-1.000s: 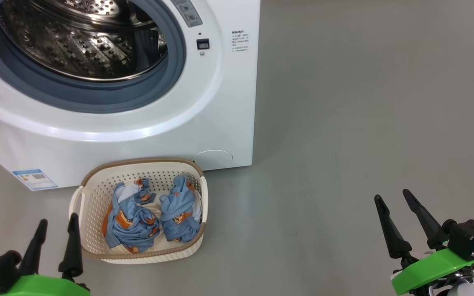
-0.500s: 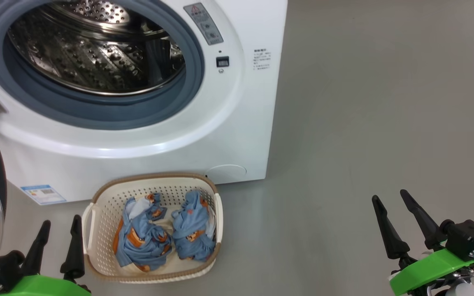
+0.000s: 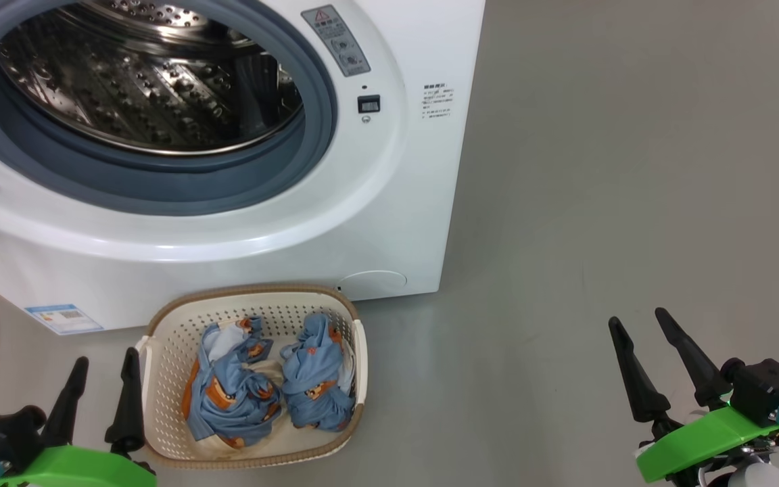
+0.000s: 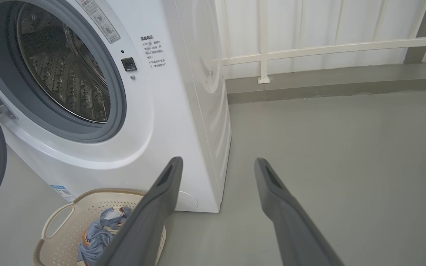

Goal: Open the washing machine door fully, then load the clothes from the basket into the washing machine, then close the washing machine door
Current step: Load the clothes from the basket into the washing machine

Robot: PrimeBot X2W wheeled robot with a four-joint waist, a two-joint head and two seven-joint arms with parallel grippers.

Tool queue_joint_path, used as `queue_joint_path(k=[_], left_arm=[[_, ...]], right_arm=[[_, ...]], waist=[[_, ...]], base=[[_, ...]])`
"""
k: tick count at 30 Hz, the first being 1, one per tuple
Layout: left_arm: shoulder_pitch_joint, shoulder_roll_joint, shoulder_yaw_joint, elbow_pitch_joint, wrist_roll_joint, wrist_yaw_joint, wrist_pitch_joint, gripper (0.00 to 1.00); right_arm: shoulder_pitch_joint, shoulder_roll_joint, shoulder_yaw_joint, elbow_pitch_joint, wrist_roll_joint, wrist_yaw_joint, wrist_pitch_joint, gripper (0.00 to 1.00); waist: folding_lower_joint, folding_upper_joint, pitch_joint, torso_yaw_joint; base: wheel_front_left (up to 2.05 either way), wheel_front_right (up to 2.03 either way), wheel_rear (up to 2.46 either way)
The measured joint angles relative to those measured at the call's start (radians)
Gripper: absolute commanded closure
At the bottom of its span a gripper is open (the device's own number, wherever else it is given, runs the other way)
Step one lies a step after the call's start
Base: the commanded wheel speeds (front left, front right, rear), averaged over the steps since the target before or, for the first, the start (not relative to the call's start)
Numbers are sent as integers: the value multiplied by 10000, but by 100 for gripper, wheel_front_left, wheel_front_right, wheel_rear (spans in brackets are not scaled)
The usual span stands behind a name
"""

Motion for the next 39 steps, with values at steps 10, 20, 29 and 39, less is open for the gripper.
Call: queue_joint_path(k=[10,20,29,39], left_arm=[[-338,-136,-479,976,13,0,2,0],[-2169,-226,-1645,3434,-46,0,2,0],[-4345,-123,-3166,6123,-667,0,2,0],[-6807,-52,-4474,8059,-1342,-8,368,0]], right_arm=[[-227,75,13,-81,-13,0,0,0],[-938,313,88,-219,-180,0,0,0],[-1592,360,307,-330,-261,0,0,0],[-2575,393,322,-663,-353,0,-2,0]], waist=[[0,0,522,27],[0,0,1631,64],[0,0,2809,-15],[0,0,4299,-141]], base=[[0,0,0],[0,0,0],[0,0,0],[0,0,0]])
